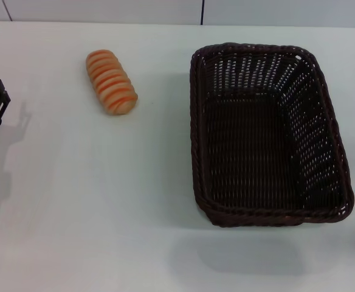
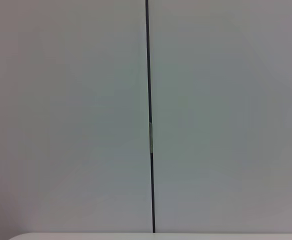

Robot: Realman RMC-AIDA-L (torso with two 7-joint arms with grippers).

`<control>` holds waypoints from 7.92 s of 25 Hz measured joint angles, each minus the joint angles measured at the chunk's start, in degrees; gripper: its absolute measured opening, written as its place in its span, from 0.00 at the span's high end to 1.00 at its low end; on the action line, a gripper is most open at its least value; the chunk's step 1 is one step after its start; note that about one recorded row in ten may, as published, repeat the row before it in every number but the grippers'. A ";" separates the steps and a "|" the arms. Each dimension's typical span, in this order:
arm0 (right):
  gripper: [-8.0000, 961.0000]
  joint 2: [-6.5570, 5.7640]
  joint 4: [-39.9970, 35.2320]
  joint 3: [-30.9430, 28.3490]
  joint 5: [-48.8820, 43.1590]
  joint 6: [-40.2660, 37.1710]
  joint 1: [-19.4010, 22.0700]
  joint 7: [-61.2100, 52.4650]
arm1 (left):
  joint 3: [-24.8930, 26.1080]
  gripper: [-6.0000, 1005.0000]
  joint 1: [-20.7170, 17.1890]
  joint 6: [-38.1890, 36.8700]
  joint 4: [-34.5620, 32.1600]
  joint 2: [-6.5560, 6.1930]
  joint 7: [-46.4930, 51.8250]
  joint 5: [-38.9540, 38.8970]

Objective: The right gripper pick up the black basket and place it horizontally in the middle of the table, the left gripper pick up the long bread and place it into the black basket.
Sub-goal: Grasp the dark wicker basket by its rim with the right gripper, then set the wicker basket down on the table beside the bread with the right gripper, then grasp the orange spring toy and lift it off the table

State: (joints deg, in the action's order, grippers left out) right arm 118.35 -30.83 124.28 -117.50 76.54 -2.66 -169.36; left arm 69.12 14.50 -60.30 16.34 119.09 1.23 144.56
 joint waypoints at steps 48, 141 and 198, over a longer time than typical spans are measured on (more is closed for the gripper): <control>0.12 0.32 -57.28 -26.17 -13.69 -111.75 3.98 17.90 | -1.91 0.16 0.01 0.27 -0.17 -0.17 0.02 0.38; 0.79 0.38 -29.95 -54.37 -6.42 -156.38 -38.72 65.77 | -3.72 0.16 1.85 0.40 0.42 0.00 0.61 0.02; 0.12 1.31 -27.91 -36.43 123.15 -133.07 6.00 161.61 | -6.70 0.16 3.19 -0.23 4.40 -0.30 -2.37 0.47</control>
State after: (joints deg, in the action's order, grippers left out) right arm 119.66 -58.74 87.84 5.65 -56.53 3.34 -7.75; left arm 62.42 17.69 -60.53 20.75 118.79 -1.14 145.03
